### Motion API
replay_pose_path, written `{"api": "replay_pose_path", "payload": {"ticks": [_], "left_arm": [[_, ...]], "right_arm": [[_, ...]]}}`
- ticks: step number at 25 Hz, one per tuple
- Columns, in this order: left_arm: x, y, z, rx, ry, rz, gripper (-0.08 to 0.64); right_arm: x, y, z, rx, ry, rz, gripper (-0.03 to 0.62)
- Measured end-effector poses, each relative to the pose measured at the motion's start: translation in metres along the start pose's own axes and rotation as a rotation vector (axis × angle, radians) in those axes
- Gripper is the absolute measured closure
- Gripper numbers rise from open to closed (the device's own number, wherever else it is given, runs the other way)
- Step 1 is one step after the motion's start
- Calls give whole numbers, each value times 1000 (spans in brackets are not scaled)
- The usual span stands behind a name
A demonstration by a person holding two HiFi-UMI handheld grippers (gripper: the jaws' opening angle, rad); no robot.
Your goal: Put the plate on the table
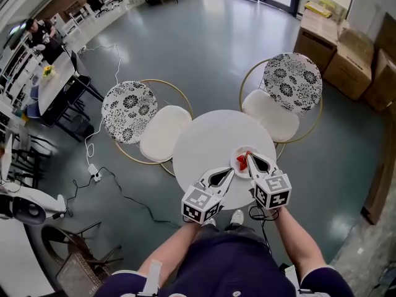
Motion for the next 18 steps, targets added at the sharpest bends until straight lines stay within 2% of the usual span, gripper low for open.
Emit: {"api": "replay_pose_path", "payload": {"ticks": [10,18], "left_arm": [[-31,-21,8,14,11,57,555],[-46,-30,20,36,28,90,555]], "right_arm": [[-60,-26,-28,-89,-107,179,588],[-80,-46,-36,-119,-88,251,588]]}}
Point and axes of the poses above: the fingertips, and each gripper's own axes: y forward along the fingers, z to its right, x out of its underside, the point moved 8 cm from there along -y, backward along the fingers, and after that the axes turned 3 degrees about -y, right-handed, at the moved point
